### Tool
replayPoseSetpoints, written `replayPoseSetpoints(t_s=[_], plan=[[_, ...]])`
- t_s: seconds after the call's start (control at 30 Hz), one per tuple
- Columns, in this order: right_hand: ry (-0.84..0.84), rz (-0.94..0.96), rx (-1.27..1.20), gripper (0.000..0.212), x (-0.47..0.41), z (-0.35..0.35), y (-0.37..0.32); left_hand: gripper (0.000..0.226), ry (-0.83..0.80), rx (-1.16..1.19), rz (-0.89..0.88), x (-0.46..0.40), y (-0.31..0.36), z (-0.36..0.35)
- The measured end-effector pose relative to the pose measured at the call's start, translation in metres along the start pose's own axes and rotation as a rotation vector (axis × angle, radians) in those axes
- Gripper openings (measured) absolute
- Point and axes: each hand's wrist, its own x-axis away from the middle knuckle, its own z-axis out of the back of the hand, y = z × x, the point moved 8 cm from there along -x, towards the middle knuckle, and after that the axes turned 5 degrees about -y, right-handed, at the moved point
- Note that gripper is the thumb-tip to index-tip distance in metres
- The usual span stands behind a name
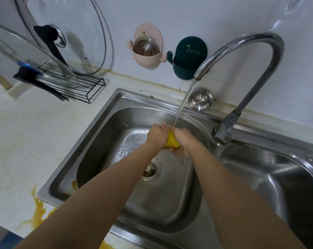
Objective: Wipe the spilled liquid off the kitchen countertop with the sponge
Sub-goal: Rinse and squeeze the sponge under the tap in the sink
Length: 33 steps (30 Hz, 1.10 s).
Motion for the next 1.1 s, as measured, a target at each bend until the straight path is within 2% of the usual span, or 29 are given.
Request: replayPoseSetpoints(t_s=[0.07,0.13,0.23,0.33,0.47,0.63,0.7,0.77,0.8,0.87,0.93,1.03,1.1], plan=[[0.128,0.168,0.033,0.026,-0.005,0.009,-0.017,0.052,-0.108,0.123,0.176,-0.001,-0.016,-0.006],[0.135,0.228,0.049,0.026,-0.004,0.003,-0.025,0.047,-0.156,0.250,0.273,0.005,-0.021,-0.010],[0.092,0.251,0.081,0.026,-0.003,-0.012,-0.025,0.056,-0.078,0.141,0.155,-0.004,-0.015,-0.009],[0.105,0.258,0.077,0.035,-0.003,-0.018,-0.022,0.048,-0.002,0.007,0.067,-0.006,-0.008,-0.003],[0.132,0.229,0.160,0.040,-0.002,-0.014,-0.020,0.031,-0.059,0.006,0.044,-0.001,-0.004,-0.002],[0.164,0.159,0.112,0.037,0.006,0.003,-0.008,0.020,-0.176,0.032,0.027,0.009,-0.003,-0.022],[0.202,0.119,0.090,0.051,0.009,0.018,0.003,0.029,-0.181,0.064,0.039,0.012,-0.004,-0.034],[0.299,0.082,-0.021,0.068,0.016,0.043,0.017,0.038,-0.143,0.142,0.083,0.016,-0.008,-0.040],[0.400,0.087,-0.105,0.072,0.021,0.062,0.024,0.042,-0.127,0.183,0.104,0.018,-0.009,-0.041],[0.657,0.096,-0.222,0.068,0.040,0.108,0.038,0.049,-0.135,0.256,0.126,0.022,-0.006,-0.048],[0.818,0.082,-0.296,0.056,0.055,0.144,0.048,0.047,-0.161,0.311,0.126,0.025,0.000,-0.054],[0.805,0.096,-0.253,0.047,0.052,0.164,0.047,0.033,-0.206,0.332,0.126,0.034,0.009,-0.064],[0.755,0.102,-0.114,0.040,0.043,0.170,0.041,0.040,-0.206,0.325,0.135,0.035,0.009,-0.068]])
